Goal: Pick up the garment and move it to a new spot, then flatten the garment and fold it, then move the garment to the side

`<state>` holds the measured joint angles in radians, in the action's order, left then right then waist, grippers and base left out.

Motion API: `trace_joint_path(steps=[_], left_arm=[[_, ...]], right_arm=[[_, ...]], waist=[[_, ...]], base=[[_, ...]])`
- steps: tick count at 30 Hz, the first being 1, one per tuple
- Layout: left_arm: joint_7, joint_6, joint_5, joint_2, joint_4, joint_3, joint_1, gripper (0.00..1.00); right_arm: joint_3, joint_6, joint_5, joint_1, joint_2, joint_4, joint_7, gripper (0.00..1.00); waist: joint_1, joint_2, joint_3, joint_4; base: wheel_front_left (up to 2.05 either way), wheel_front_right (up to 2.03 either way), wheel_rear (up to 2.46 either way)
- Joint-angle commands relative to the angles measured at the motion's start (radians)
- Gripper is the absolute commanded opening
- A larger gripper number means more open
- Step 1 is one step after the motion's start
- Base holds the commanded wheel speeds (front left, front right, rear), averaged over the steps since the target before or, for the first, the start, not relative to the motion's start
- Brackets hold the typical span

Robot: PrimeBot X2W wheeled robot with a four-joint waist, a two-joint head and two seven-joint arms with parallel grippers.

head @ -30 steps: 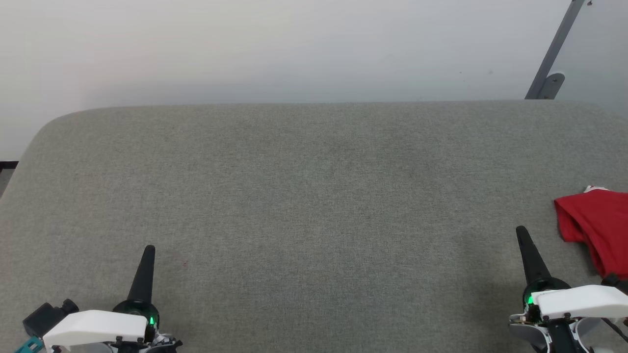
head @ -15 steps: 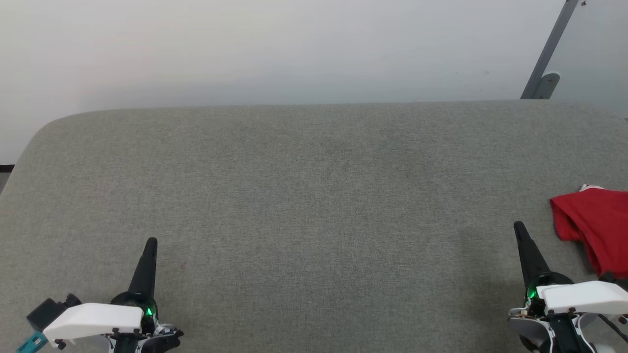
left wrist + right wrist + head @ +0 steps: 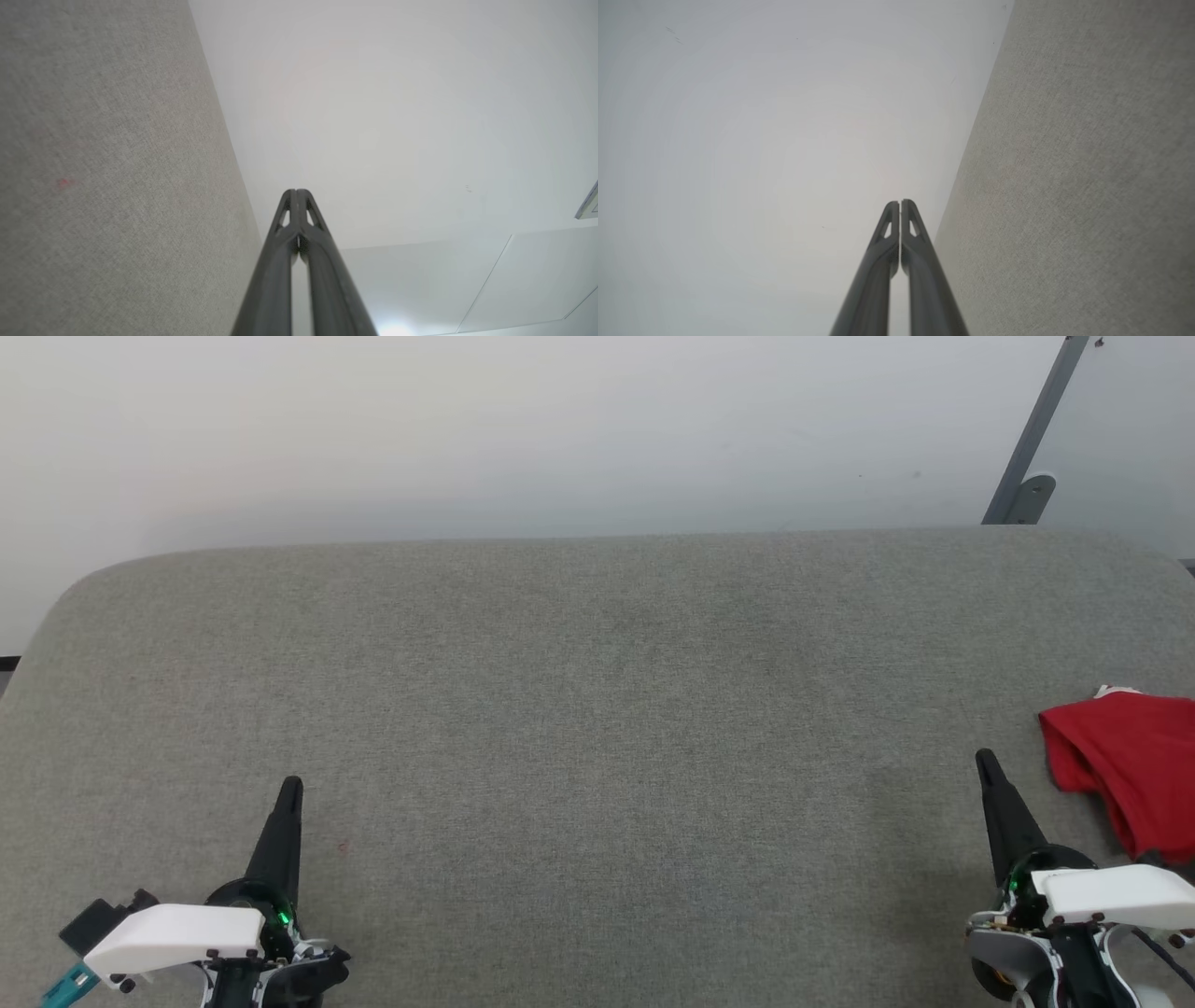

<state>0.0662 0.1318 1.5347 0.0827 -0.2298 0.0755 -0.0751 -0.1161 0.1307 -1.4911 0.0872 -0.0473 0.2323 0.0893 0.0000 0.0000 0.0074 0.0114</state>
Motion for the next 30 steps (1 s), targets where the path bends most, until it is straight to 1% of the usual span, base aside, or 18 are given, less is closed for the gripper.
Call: trace_joint_path(steps=[1, 18, 30], left_arm=[[0.006, -0.002, 0.017, -0.003, -0.002, 0.007, -0.019, 0.0], [0.038, -0.002, 0.097, -0.022, -0.017, 0.024, -0.041, 0.0], [0.039, -0.002, 0.09, -0.024, -0.016, 0.026, -0.039, 0.0]], right_arm=[[0.002, 0.0, -0.024, 0.012, -0.005, 0.001, 0.009, 0.0], [0.003, 0.0, -0.128, 0.027, -0.004, 0.015, 0.027, 0.0], [0.003, 0.0, -0.124, 0.024, -0.004, 0.014, 0.027, 0.0]], waist=[[0.0, 0.0, 0.0, -0.001], [0.0, 0.0, -0.004, -0.011], [0.0, 0.0, -0.004, -0.011]], base=[[0.0, 0.0, 0.0], [0.0, 0.0, 0.0], [0.0, 0.0, 0.0]])
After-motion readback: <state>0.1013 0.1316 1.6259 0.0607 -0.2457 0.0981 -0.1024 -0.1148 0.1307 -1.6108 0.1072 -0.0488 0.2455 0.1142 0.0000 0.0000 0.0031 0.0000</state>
